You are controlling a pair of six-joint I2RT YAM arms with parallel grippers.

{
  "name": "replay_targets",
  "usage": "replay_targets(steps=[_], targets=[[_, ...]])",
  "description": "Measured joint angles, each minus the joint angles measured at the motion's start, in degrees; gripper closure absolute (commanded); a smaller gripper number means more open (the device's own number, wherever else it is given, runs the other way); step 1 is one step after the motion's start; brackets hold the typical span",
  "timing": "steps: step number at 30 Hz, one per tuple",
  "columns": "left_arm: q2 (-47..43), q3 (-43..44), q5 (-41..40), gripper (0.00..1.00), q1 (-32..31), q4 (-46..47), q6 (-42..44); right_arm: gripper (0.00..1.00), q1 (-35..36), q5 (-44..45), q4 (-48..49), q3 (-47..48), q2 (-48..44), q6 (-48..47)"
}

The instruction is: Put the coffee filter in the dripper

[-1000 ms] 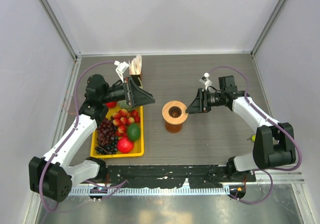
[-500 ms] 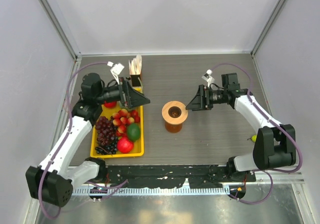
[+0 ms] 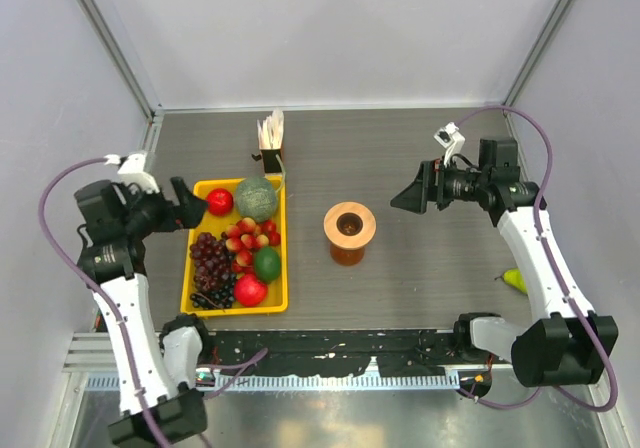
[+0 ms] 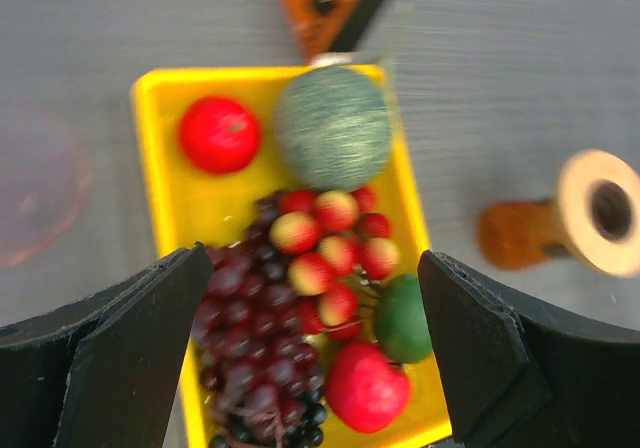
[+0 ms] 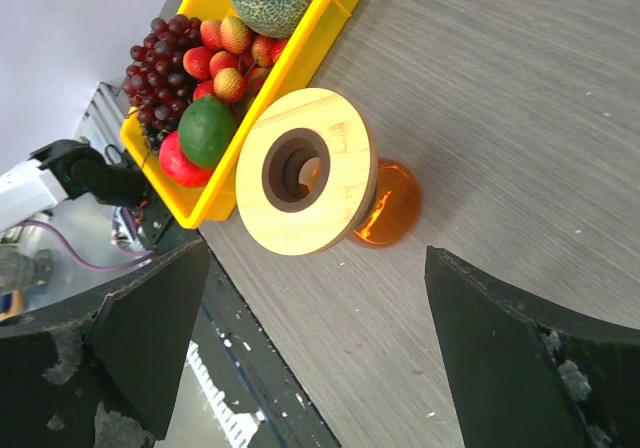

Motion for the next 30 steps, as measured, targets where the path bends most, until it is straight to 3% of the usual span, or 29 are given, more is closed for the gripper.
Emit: replay_targets(steps=[4, 10, 14, 21, 30], targets=[[2.1, -2.1, -3.1, 0.09, 14.4, -3.2, 0.8, 0.05, 0.0, 3.0, -0.3, -0.3, -3.0, -1.4], [15.1, -3.3, -6.6, 0.12, 26.9, -2.3, -2.6, 0.04, 0.0, 4.7, -0.3, -1.9, -4.4, -2.6], [19.7, -6.8, -11.1, 0.12, 28.9, 0.3, -6.1, 0.04, 0.0, 4.7, -0.4, -3.1, -4.3, -2.8], [19.6, -11.1, -17.2, 0.19, 29.3, 9.6, -11.8, 0.05, 0.0, 4.4, -0.4, -3.4, -4.3, -2.8], [22.8, -14.2, -19.0, 0.22, 29.4, 21.9, -18.6, 0.04, 0.0, 4.4, -2.6, -1.4, -3.8, -3.6]])
